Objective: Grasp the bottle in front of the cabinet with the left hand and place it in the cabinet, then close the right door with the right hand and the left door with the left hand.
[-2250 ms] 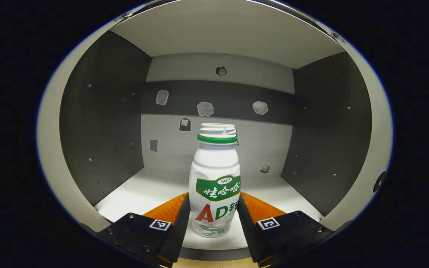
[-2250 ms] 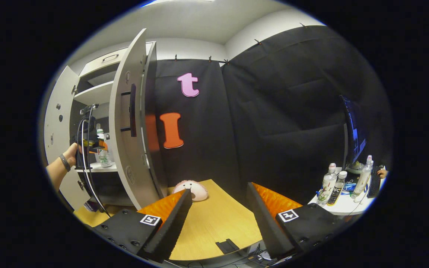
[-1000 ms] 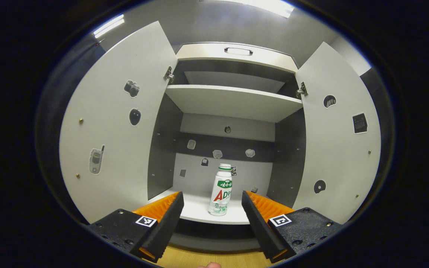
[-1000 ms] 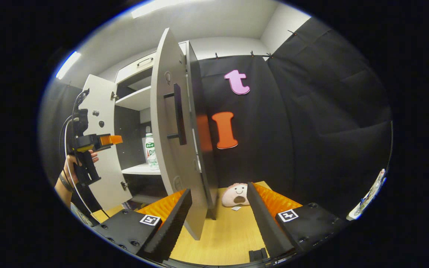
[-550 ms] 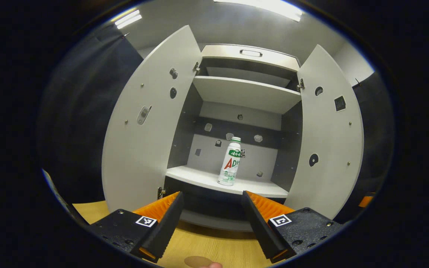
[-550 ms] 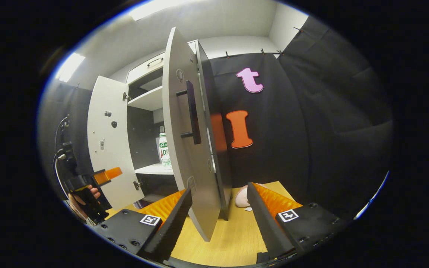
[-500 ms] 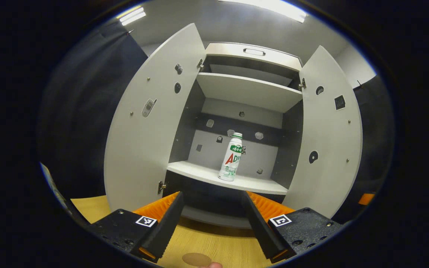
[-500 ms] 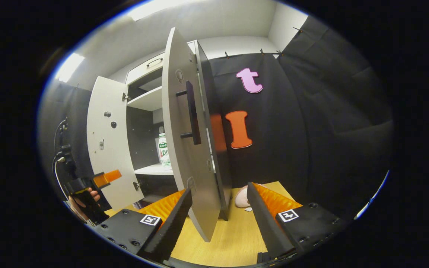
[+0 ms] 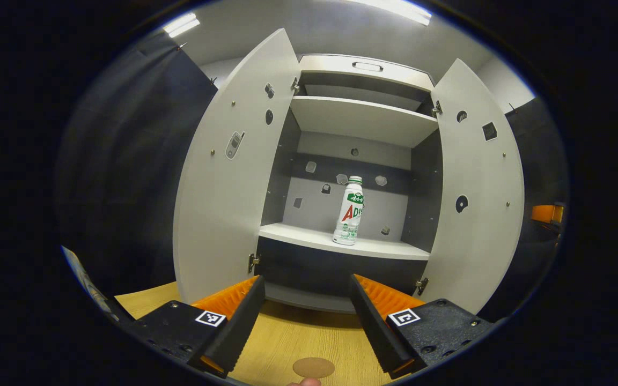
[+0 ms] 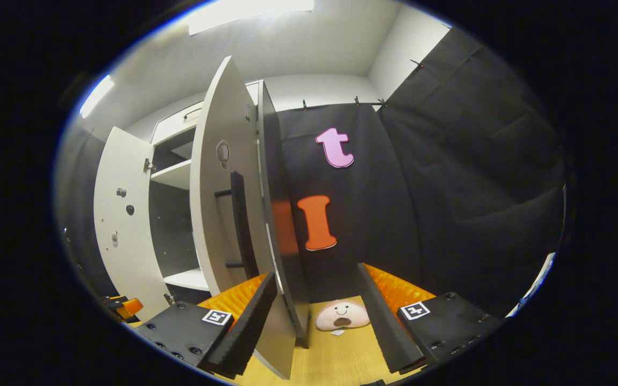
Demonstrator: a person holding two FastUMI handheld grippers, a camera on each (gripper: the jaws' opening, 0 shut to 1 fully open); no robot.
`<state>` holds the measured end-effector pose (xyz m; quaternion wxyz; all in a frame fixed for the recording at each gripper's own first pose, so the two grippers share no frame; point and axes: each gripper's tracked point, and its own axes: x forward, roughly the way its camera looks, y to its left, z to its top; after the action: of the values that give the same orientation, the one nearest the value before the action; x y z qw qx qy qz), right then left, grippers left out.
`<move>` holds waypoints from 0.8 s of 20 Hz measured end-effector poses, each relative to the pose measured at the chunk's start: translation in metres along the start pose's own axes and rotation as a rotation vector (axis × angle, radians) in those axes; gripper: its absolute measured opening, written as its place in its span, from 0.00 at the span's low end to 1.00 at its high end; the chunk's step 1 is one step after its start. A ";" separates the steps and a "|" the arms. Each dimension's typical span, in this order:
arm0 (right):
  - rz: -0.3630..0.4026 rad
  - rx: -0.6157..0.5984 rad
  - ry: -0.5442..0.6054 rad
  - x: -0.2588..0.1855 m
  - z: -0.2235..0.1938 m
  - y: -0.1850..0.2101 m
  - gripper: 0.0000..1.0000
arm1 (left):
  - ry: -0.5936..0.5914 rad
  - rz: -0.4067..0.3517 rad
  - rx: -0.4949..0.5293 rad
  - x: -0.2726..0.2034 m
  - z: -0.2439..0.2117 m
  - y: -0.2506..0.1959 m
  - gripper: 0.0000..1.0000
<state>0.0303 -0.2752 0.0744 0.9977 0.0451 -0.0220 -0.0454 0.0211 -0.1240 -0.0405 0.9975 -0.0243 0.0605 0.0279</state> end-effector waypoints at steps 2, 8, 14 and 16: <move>-0.018 -0.033 -0.033 0.012 0.021 0.003 0.98 | -0.002 -0.018 -0.010 0.000 0.004 0.000 0.95; -0.064 -0.056 -0.061 0.040 0.046 0.016 0.98 | -0.006 -0.065 0.000 -0.004 0.017 0.008 0.95; -0.089 -0.082 -0.078 0.040 0.046 0.023 0.97 | -0.010 -0.075 0.033 -0.007 0.020 0.018 0.95; -0.085 -0.059 -0.068 0.040 0.043 0.026 0.97 | -0.005 -0.086 0.025 -0.007 0.019 0.019 0.95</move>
<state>0.0698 -0.2569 0.1216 0.9945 0.0149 -0.0528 -0.0897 0.0150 -0.1048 -0.0215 0.9981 -0.0141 0.0575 -0.0155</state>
